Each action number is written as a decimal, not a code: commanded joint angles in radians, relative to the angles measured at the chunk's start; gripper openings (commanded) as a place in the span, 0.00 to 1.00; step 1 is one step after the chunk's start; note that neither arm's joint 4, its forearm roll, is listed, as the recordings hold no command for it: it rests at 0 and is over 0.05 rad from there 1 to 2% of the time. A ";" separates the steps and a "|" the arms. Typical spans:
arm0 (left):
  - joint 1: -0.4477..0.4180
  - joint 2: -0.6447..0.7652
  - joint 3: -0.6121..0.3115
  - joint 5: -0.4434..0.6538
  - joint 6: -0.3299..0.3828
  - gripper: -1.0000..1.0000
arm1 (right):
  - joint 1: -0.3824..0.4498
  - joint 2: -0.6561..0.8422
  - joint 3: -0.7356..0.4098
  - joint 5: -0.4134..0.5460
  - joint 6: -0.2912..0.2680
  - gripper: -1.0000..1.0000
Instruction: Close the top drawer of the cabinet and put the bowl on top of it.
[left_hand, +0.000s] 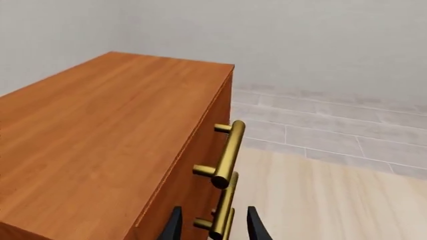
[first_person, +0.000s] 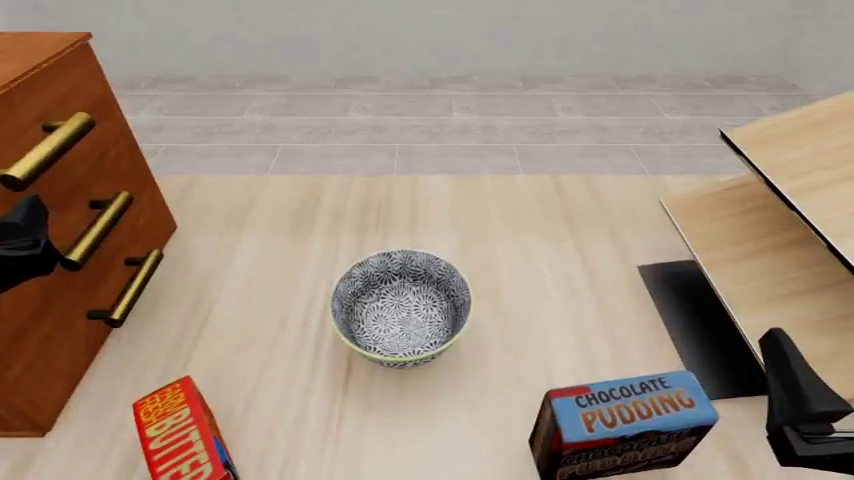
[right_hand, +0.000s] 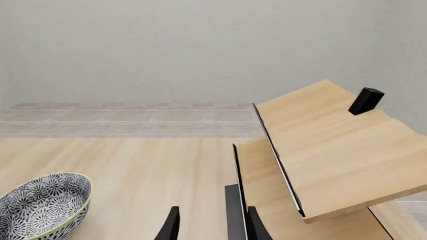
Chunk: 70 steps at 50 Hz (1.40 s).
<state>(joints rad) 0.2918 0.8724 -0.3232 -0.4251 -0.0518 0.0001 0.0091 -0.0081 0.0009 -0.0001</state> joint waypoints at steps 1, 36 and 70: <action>0.029 0.041 -0.019 0.014 -0.001 1.00 | 0.000 -0.002 0.002 -0.001 0.000 1.00; -0.047 -0.095 0.012 0.111 0.003 1.00 | 0.000 -0.002 0.002 -0.001 0.000 1.00; -0.382 -0.444 -0.210 0.706 -0.031 1.00 | 0.000 -0.002 0.002 -0.001 0.000 1.00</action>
<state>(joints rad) -0.0051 0.4760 -0.4775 0.1502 -0.0889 0.0001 0.0091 -0.0081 0.0009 -0.0001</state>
